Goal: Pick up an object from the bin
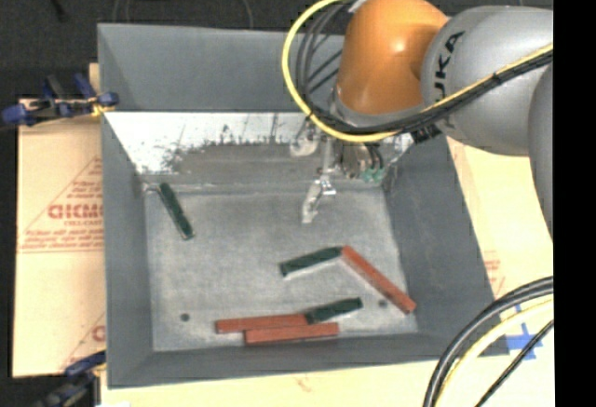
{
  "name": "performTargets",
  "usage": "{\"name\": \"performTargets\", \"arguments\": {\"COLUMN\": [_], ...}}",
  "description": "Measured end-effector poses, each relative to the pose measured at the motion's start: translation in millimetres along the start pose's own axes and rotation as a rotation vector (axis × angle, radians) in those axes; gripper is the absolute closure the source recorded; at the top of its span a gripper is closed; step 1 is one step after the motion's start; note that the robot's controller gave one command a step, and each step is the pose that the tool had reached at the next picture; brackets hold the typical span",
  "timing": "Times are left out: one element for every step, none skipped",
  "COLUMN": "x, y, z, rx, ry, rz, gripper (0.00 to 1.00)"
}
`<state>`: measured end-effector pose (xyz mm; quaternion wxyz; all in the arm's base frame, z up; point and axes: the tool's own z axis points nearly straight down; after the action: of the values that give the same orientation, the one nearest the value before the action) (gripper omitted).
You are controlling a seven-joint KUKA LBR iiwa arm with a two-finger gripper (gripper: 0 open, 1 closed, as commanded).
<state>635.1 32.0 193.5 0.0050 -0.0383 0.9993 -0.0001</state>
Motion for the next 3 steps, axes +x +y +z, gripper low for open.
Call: {"name": "performTargets", "arguments": {"x": [39.6, 34.4, 34.7], "y": [-15.0, -16.2, -16.1], "z": [113.6, 113.9, 113.9], "rx": [-0.003, -0.002, -0.002], "ry": [0.010, -0.021, -0.020], "rz": [0.065, 0.067, 0.067], "gripper": [1.00, 0.00, 0.00]}}
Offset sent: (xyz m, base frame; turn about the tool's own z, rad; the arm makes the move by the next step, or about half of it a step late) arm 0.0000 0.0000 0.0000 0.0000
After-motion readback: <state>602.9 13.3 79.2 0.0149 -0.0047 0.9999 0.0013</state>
